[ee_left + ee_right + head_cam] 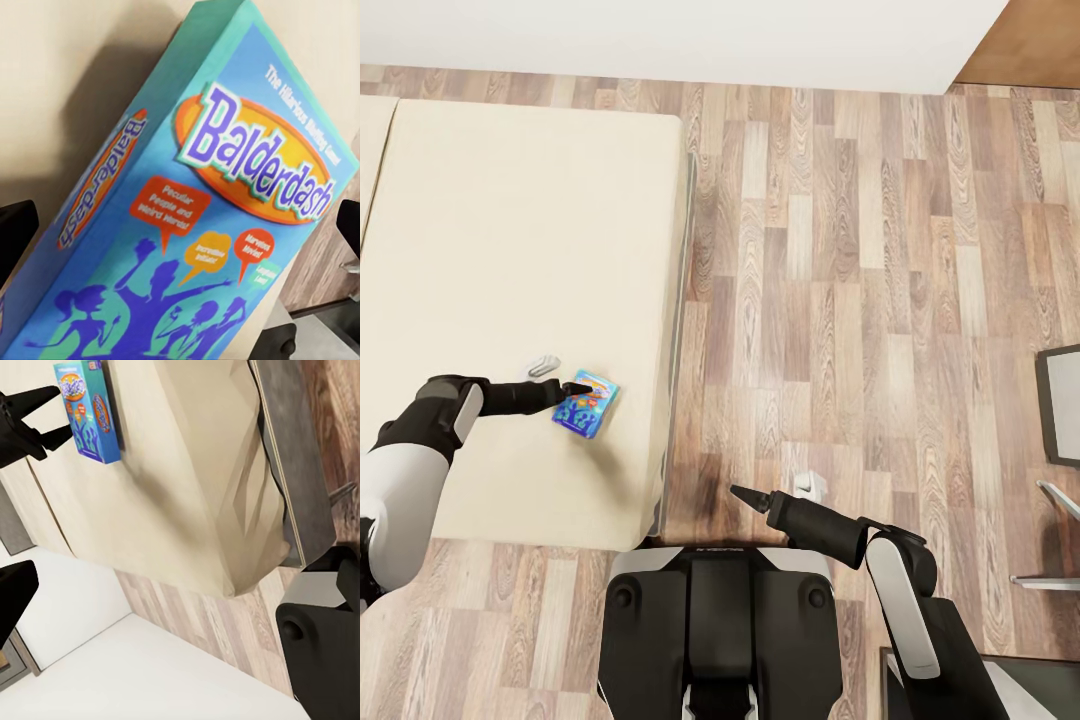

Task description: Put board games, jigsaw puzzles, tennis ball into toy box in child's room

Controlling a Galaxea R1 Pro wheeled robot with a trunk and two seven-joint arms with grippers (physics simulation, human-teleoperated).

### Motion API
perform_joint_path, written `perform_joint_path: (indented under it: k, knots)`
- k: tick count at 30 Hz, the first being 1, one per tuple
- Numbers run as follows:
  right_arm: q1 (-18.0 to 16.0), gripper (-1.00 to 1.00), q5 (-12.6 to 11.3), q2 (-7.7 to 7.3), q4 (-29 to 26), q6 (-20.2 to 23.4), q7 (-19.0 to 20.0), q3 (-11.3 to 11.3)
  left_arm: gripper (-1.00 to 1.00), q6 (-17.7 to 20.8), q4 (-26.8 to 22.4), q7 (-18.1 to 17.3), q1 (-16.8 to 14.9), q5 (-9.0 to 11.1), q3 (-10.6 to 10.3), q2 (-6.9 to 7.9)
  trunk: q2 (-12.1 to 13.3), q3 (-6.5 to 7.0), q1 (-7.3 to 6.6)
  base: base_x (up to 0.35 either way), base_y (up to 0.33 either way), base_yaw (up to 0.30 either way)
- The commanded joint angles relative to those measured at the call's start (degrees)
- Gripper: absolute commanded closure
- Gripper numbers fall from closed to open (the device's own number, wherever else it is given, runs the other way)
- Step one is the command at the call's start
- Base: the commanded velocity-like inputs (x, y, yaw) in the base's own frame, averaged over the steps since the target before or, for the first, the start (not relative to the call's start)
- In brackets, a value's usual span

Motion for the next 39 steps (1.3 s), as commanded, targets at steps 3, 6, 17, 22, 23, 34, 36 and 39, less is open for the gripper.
perform_joint_path:
  k: [3,6,17,22,23,34,36,39]
  knots:
    - [-0.05,-1.00,0.36,0.03,-0.02,0.24,0.35,-0.07,-1.00,0.39,-0.03,-0.34,0.05,-0.28,0.31,-0.03,-0.08,-0.05,0.03,0.000,0.000,0.000]
    - [-0.06,-1.00,0.36,0.03,-0.02,0.24,0.36,-0.07,-1.00,0.39,-0.03,-0.34,0.07,-0.28,0.31,-0.03,-0.08,-0.05,0.03,0.000,0.000,0.000]
    - [-0.04,-1.00,0.36,0.03,-0.02,0.19,0.43,-0.15,-1.00,-0.02,-0.03,-0.50,0.36,-0.28,0.31,-0.03,-0.08,-0.05,0.03,0.000,0.000,0.000]
    - [-0.06,-1.00,0.36,0.03,-0.02,0.19,0.42,-0.16,-1.00,-0.04,-0.03,-0.52,0.43,-0.23,0.31,-0.03,-0.08,-0.05,0.03,0.000,0.000,0.000]
    - [-0.05,-1.00,0.36,0.03,-0.02,0.19,0.42,-0.16,-1.00,-0.04,-0.03,-0.52,0.44,-0.23,0.31,-0.03,-0.08,-0.05,0.03,0.000,0.000,0.000]
    - [-0.07,-1.00,0.36,0.03,-0.02,0.19,0.40,-0.16,-1.00,-0.05,-0.03,-0.66,1.04,-0.12,0.36,-0.21,-0.08,-0.05,0.03,0.000,0.000,0.000]
    - [-0.07,-1.00,0.36,0.03,-0.02,0.19,0.42,-0.16,-1.00,-0.05,-0.03,-0.68,1.05,-0.06,0.38,-0.30,-0.08,-0.05,0.03,0.000,0.000,0.000]
    - [-0.05,-1.00,0.36,0.03,-0.02,0.19,0.37,-0.16,-1.00,-0.05,-0.03,-0.82,1.10,-0.03,0.39,-0.24,-0.08,-0.05,0.03,0.000,0.000,0.000]
